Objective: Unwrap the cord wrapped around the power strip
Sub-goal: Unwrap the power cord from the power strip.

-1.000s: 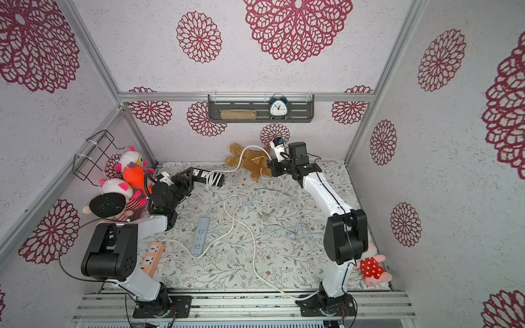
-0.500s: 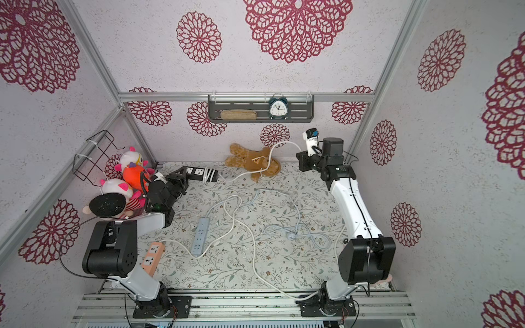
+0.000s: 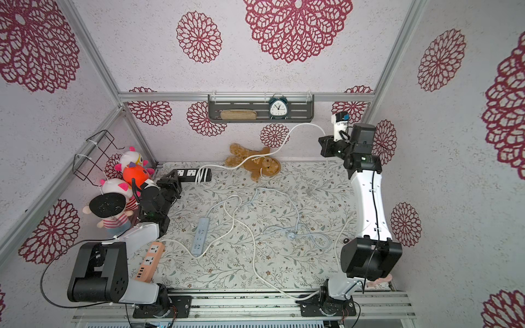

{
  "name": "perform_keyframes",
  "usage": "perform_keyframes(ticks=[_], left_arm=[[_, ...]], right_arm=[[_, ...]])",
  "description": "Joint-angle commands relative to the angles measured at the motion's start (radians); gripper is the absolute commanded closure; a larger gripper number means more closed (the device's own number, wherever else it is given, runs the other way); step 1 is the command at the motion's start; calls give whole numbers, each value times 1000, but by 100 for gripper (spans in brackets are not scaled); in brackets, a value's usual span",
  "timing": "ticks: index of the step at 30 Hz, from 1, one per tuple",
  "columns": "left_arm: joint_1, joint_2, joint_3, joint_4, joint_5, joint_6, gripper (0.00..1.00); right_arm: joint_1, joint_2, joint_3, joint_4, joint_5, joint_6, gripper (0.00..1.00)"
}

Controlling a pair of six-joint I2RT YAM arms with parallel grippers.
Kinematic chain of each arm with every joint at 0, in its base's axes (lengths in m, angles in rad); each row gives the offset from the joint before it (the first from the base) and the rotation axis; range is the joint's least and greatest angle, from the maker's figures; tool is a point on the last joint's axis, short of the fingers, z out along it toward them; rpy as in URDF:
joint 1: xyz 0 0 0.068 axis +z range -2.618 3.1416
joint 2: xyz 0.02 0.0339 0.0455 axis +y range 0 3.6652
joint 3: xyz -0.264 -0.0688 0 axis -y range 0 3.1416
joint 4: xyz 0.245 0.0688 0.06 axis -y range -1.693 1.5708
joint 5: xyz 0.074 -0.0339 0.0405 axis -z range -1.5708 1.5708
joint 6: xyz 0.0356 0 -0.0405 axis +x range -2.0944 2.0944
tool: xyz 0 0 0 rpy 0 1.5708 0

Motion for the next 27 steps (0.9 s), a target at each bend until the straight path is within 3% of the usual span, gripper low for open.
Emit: perform_keyframes(ticks=[1, 8, 12, 18, 22, 27], left_arm=[[-11, -7, 7, 51, -21, -34, 100], [-31, 22, 39, 46, 53, 4, 100], [-51, 63, 63, 72, 97, 21, 100], [-91, 143, 51, 215, 125, -43, 100], [-123, 173, 62, 228, 118, -47, 100], [-163, 186, 93, 220, 87, -35, 100]], right_arm=[[-1, -3, 23, -48, 120, -76, 100], [-54, 14, -69, -90, 389, -249, 100], [-72, 30, -165, -29, 380, -295, 100], [-71, 64, -272, -40, 289, -211, 100], [-71, 31, -353, -40, 236, -174, 68], [-27, -117, -479, 31, 125, -105, 45]])
